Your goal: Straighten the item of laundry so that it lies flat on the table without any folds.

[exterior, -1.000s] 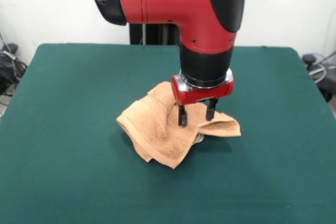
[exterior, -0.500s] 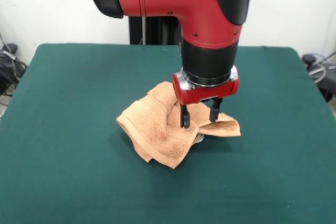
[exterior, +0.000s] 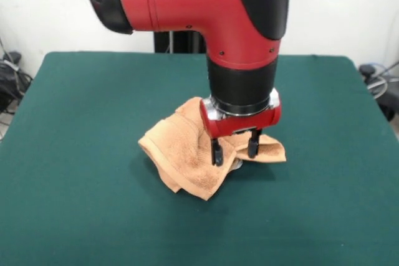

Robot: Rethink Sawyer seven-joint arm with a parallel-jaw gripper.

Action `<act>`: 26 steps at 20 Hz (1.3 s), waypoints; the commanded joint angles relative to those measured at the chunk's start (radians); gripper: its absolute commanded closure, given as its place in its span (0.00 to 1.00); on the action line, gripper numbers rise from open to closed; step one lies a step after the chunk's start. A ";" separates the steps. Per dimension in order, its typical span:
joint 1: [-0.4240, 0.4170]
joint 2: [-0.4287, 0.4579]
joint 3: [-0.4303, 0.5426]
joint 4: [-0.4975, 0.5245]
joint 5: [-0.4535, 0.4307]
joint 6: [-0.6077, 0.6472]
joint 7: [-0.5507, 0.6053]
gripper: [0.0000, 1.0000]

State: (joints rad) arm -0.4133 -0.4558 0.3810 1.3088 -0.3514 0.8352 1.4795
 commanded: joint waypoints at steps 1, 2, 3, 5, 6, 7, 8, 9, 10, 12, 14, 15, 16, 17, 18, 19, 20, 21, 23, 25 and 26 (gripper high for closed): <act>-0.050 0.095 0.095 -0.059 -0.002 0.110 -0.198 0.00; -0.057 0.099 0.099 -0.059 -0.005 0.103 -0.202 0.00; -0.061 0.104 0.102 -0.061 -0.010 0.100 -0.204 0.00; -0.069 0.112 0.108 -0.062 -0.017 0.092 -0.204 0.00; -0.072 0.110 0.110 -0.056 -0.022 0.084 -0.202 0.00; -0.072 0.104 0.108 -0.048 -0.028 0.076 -0.197 0.00; -0.071 0.096 0.105 -0.038 -0.036 0.065 -0.192 0.00; -0.070 0.091 0.104 -0.035 -0.041 0.061 -0.189 0.00; -0.069 0.087 0.103 -0.031 -0.045 0.057 -0.186 0.00; -0.054 0.050 0.087 -0.006 -0.077 0.016 -0.166 0.00; -0.043 0.039 0.081 0.002 -0.094 -0.005 -0.151 0.00; -0.037 0.033 0.078 0.008 -0.106 -0.020 -0.144 0.00; -0.029 0.024 0.071 0.019 -0.118 -0.038 -0.127 0.00; -0.021 0.015 0.064 0.031 -0.130 -0.057 -0.110 0.00; -0.015 0.006 0.059 0.043 -0.143 -0.078 -0.094 0.00; -0.009 -0.002 0.056 0.053 -0.152 -0.094 -0.079 0.00; -0.003 -0.009 0.052 0.064 -0.161 -0.110 -0.063 0.00; -0.002 -0.010 0.052 0.068 -0.165 -0.115 -0.055 0.00; 0.001 -0.011 0.053 0.074 -0.173 -0.122 -0.044 0.00; 0.002 -0.014 0.052 0.079 -0.177 -0.126 -0.037 0.00; 0.003 -0.016 0.051 0.081 -0.179 -0.129 -0.034 0.00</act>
State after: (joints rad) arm -0.4360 -0.4560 0.4182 1.2947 -0.4712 0.7776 1.4795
